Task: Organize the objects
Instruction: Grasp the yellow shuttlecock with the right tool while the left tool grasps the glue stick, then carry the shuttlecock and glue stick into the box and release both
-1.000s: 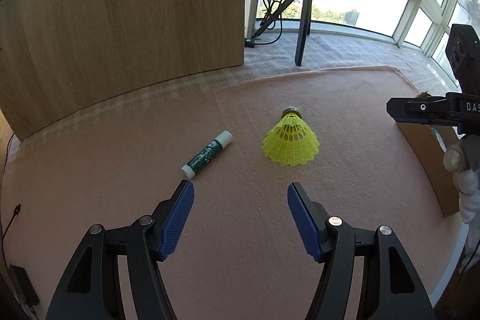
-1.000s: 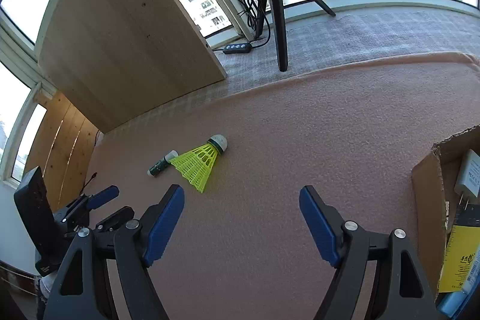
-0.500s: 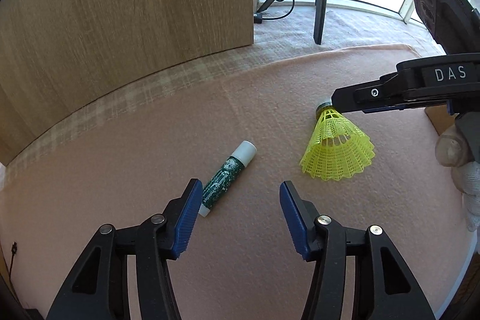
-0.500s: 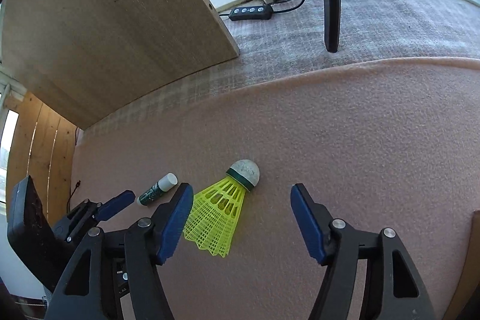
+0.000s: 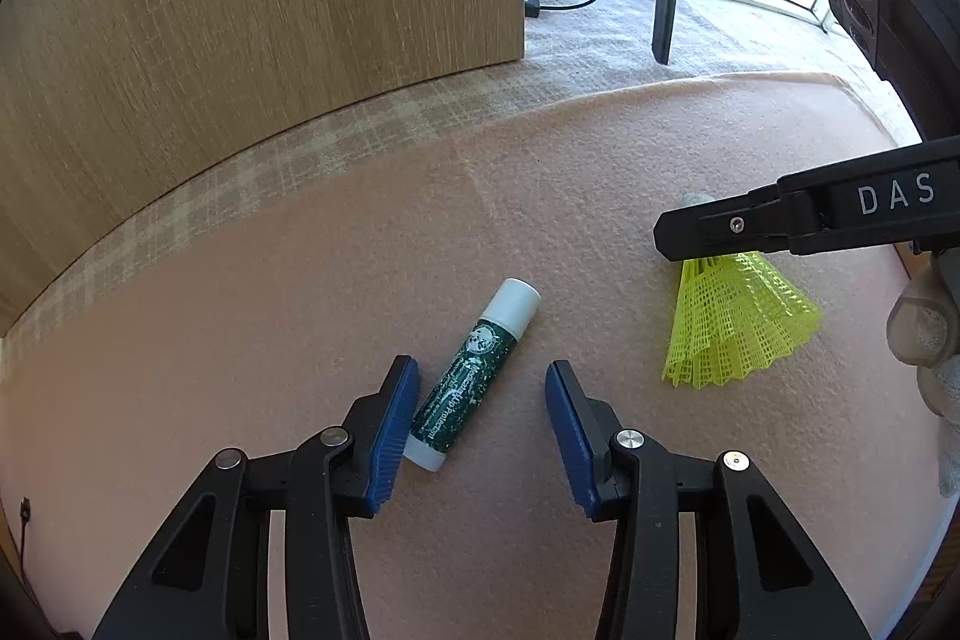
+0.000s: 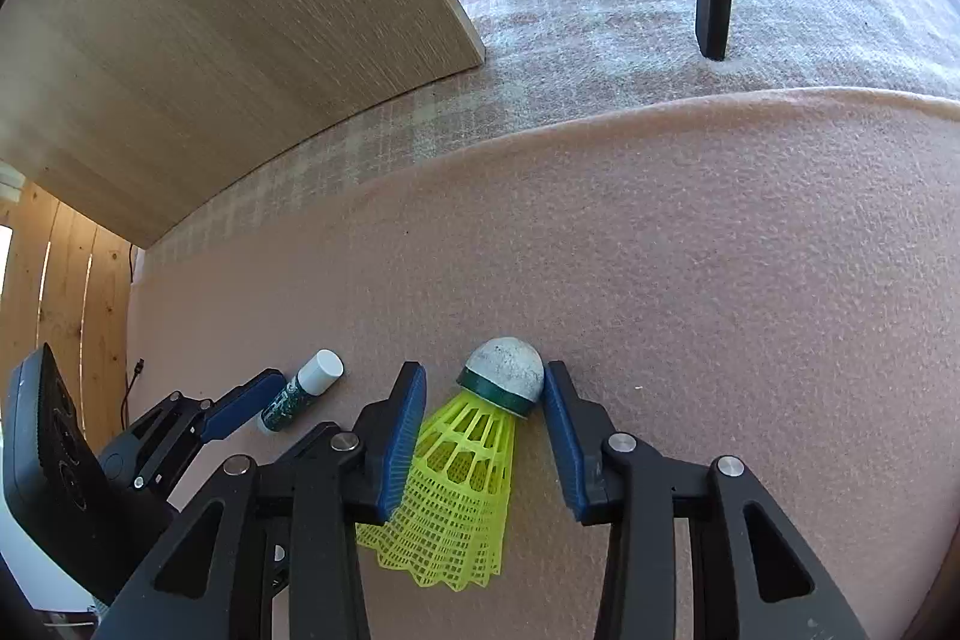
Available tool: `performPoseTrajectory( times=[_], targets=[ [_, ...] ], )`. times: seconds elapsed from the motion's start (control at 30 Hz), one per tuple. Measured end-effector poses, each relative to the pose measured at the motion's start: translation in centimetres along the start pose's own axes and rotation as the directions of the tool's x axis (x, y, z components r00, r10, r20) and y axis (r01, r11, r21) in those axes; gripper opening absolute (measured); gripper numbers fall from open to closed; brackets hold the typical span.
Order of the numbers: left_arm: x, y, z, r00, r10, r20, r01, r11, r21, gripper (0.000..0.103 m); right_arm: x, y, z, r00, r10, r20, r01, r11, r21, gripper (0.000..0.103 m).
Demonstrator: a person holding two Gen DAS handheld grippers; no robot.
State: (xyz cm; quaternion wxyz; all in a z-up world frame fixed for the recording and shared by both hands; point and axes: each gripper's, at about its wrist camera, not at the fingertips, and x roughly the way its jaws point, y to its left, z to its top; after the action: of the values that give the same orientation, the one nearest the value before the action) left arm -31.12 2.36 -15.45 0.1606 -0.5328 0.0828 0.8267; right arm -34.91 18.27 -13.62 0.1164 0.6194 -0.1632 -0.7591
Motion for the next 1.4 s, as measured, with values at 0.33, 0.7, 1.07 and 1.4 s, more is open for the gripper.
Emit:
performPoseTrajectory(
  times=[0.33,0.7,1.07,1.4],
  targets=[
    [-0.2,-0.1,-0.3,1.000,-0.018,-0.001,0.018,0.999,-0.027,0.017,-0.2,-0.3,-0.9,1.000,0.022,0.007,-0.022,1.000,-0.014,0.028],
    [-2.0,-3.4,-4.0,1.000,-0.016,0.000,0.016,0.999,-0.049,0.017,-1.6,-1.2,-4.1,0.997,0.079,0.016,-0.079,0.997,-0.020,0.026],
    [-7.8,-6.3,-7.3,0.996,0.012,0.085,-0.005,0.997,-0.080,0.017,-5.0,-2.6,-8.5,0.985,0.149,0.091,-0.149,0.989,-0.012,0.026],
    [-14.2,-11.1,-9.1,0.982,-0.012,0.187,0.016,1.000,-0.020,0.017,-11.2,-5.4,-13.6,0.961,0.197,0.196,-0.197,0.980,-0.016,0.026]
  ],
)
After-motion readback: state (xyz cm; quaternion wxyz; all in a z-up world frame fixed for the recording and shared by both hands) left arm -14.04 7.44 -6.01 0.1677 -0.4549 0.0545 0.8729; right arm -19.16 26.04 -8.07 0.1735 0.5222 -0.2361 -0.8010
